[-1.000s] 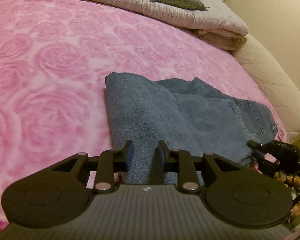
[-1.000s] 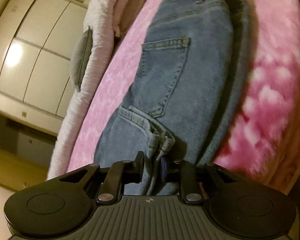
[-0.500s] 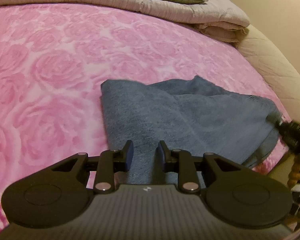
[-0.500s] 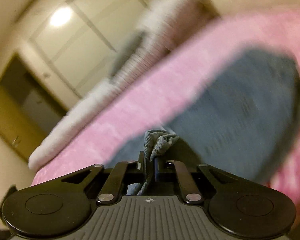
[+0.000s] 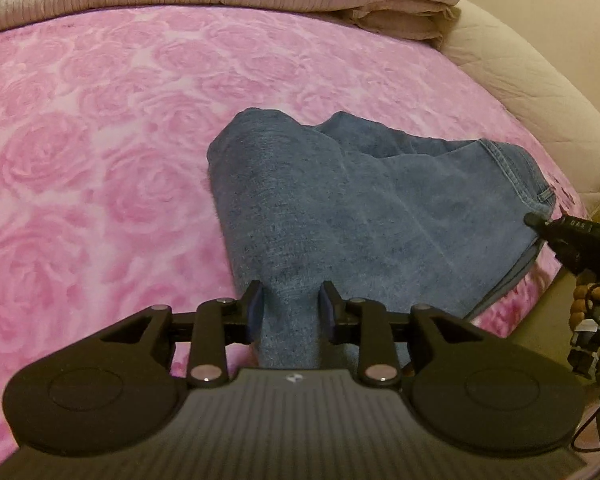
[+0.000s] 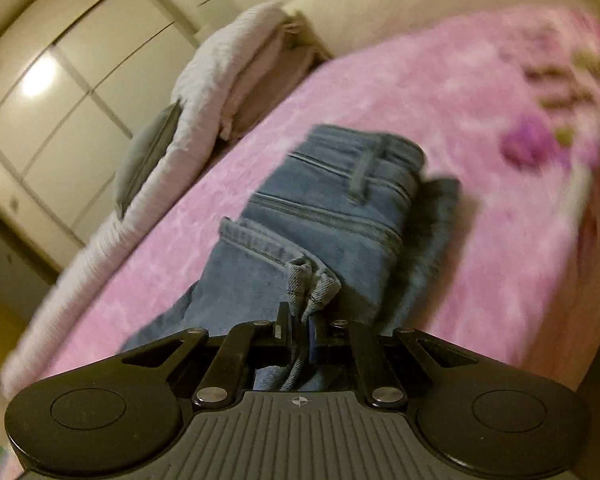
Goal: Fold clothes
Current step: 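Grasp the waistband belt loop with the right gripper and lift it, then fold the waistband over the legs with the right gripper and release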
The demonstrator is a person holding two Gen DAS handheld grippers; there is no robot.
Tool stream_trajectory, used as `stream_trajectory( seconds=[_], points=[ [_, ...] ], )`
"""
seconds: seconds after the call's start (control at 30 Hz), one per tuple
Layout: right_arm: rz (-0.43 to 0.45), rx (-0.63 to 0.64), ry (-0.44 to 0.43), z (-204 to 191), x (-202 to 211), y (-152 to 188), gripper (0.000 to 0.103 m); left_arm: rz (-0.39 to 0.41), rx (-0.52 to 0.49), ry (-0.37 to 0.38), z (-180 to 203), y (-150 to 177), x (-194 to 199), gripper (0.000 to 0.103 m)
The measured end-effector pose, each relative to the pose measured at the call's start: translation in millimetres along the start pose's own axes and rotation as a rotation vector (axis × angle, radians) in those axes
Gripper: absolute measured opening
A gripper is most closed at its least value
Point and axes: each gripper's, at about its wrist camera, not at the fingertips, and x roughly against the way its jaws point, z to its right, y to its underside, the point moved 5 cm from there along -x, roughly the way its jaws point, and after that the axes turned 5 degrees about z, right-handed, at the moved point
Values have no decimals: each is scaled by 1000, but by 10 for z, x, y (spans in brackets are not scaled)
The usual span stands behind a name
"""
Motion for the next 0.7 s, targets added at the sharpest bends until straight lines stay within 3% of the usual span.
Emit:
stream_trajectory(
  seconds=[0.07, 0.17, 0.23, 0.4, 0.6, 0.7],
  points=[
    [41, 65, -33, -136, 86, -95, 6, 3, 4, -1, 25, -20, -4, 25],
    [171, 166, -117, -346, 280, -297, 6, 8, 14, 28, 87, -42, -51, 25],
    [224, 164, -88, -227, 324, -412, 6, -2, 8, 34, 157, -44, -128, 26],
    [75, -30, 35, 492, -11, -351, 6, -29, -32, 12, 286, -11, -307, 24],
    [139, 53, -39, 307, 21, -532, 6, -32, -15, 7, 272, 10, -334, 24],
    [78, 15, 13, 458, -87, -524, 6, -29, -15, 5, 280, 24, -343, 24]
  ],
)
